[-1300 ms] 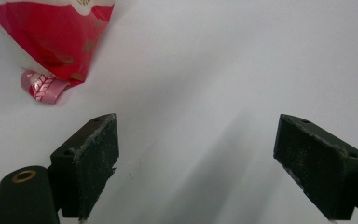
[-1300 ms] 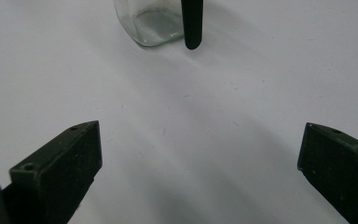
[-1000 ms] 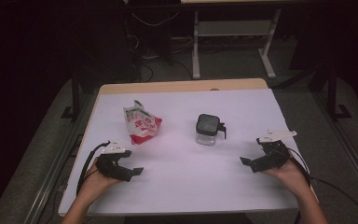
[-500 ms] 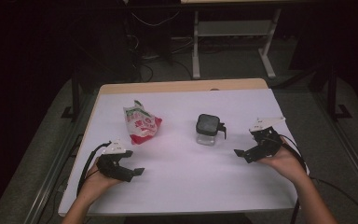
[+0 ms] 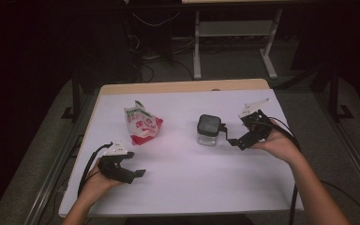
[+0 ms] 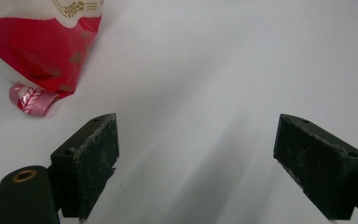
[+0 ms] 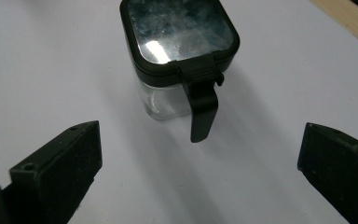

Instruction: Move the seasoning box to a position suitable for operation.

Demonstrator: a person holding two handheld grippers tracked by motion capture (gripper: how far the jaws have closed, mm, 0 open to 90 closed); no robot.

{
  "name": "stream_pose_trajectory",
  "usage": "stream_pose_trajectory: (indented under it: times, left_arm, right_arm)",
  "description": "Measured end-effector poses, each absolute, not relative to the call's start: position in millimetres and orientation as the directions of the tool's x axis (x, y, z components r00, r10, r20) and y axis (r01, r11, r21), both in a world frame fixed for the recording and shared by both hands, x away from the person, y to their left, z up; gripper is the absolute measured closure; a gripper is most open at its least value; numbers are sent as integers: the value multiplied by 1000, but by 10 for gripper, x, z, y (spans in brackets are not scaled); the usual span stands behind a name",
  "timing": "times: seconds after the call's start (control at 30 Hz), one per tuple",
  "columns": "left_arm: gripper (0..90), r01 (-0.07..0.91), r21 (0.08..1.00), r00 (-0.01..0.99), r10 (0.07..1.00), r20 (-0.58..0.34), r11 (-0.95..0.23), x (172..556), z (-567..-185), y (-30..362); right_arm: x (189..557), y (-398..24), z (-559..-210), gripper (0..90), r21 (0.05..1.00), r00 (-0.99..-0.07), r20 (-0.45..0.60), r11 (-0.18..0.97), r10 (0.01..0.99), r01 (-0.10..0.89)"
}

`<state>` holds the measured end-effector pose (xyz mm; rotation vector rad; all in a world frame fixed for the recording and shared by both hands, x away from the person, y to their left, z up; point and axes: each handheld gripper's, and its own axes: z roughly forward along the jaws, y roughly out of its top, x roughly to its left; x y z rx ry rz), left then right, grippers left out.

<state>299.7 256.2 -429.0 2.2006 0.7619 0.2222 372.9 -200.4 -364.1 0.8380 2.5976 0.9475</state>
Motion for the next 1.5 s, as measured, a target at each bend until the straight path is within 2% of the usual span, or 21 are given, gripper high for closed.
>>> stream_pose_trajectory:
  times: [0.4,0.6,0.87,1.13,1.23,1.5]
  left_arm:
    - [136,451,735,805,586,-90,-507,2990,-4282,2563]
    - [136,452,734,805,585,-92,-507,2991,-4281,2563]
    - [136,467,724,804,585,-108,-507,3004,-4284,2580]
    - [136,481,723,799,588,-129,-496,3007,-4284,2590]
    - [136,460,722,810,578,-102,-517,3007,-4276,2594]
    - [136,461,725,808,580,-103,-513,2999,-4279,2585]
  right_arm:
    - [3877,-1813,-3538,0,627,-835,-65,673,546,392]
    - [4011,-1658,-3424,0,584,-855,-107,728,507,359]
    - [4151,-1441,-3333,0,541,-889,-96,773,448,331]
    - [4277,-1179,-3408,0,433,-920,-115,852,376,294]
    - [4298,-1120,-3420,0,417,-925,-115,863,362,286]
    - [4398,-959,-3504,0,369,-933,-129,890,335,268]
